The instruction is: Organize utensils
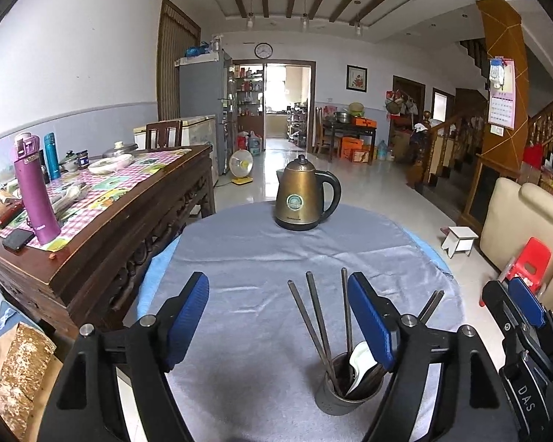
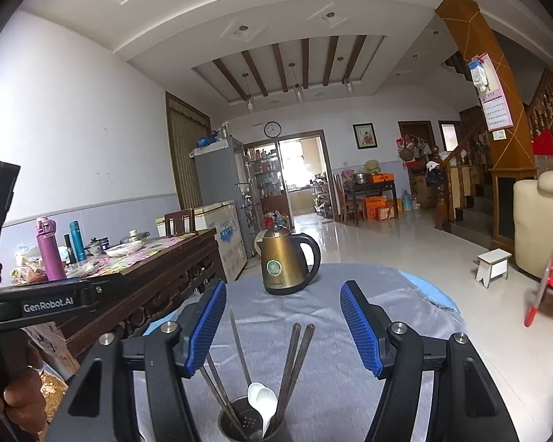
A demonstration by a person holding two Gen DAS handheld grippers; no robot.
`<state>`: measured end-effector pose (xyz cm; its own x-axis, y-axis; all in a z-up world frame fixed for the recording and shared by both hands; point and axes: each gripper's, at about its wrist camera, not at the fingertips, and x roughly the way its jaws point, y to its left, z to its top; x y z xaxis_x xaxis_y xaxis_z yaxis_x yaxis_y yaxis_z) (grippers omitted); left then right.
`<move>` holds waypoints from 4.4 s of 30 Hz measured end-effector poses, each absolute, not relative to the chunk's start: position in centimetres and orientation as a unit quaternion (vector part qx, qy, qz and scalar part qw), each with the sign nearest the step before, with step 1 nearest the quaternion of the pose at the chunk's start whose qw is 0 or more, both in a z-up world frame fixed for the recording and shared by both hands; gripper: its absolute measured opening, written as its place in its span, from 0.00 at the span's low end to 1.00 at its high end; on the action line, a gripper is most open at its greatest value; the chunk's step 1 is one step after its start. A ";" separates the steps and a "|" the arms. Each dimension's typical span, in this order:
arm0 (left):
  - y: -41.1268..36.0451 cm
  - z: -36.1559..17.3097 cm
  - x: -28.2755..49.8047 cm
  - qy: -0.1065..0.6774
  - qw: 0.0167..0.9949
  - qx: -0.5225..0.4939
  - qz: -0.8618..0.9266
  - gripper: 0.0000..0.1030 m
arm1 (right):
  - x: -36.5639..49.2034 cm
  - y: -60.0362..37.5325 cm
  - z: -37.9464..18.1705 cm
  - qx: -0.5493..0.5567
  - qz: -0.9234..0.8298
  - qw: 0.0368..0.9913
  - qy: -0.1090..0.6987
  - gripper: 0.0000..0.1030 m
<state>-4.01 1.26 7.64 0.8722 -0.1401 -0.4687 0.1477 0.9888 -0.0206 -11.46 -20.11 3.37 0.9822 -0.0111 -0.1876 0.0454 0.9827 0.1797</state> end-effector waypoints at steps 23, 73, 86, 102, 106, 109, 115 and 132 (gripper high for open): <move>0.9 3.2 -5.8 0.291 0.953 0.086 -0.004 0.89 | -12.5 -21.6 0.3 0.143 -0.010 0.960 0.241 0.78; 5.5 1.6 -8.2 0.316 0.948 0.046 0.015 0.89 | -11.7 -16.2 -0.5 0.073 -0.020 0.939 0.335 0.78; 6.3 1.1 -8.3 0.326 0.944 0.042 0.011 0.89 | -11.8 -15.9 0.3 0.058 -0.041 0.940 0.333 0.79; 8.8 0.9 -8.3 0.319 0.946 0.043 0.028 0.89 | -10.0 -13.5 -1.1 0.052 -0.039 0.929 0.365 0.79; 9.6 0.8 -8.0 0.325 0.944 0.039 0.031 0.89 | -9.5 -12.7 -1.4 0.050 -0.040 0.927 0.371 0.79; 9.9 1.2 -7.7 0.327 0.944 0.040 0.034 0.89 | -9.1 -12.2 -1.0 0.050 -0.038 0.928 0.368 0.79; 9.0 1.2 -7.8 0.326 0.944 0.052 0.025 0.89 | -9.4 -12.1 -1.0 0.047 -0.038 0.931 0.359 0.79; 4.8 2.4 -8.4 0.317 0.943 0.096 -0.002 0.89 | -10.8 -14.8 0.0 0.056 -0.051 0.946 0.316 0.79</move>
<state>-8.38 4.79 2.37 0.7984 0.0577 -0.5994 0.0641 0.9816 0.1798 -10.79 -14.80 0.04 0.7952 -0.0607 -0.6032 0.1310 0.9887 0.0732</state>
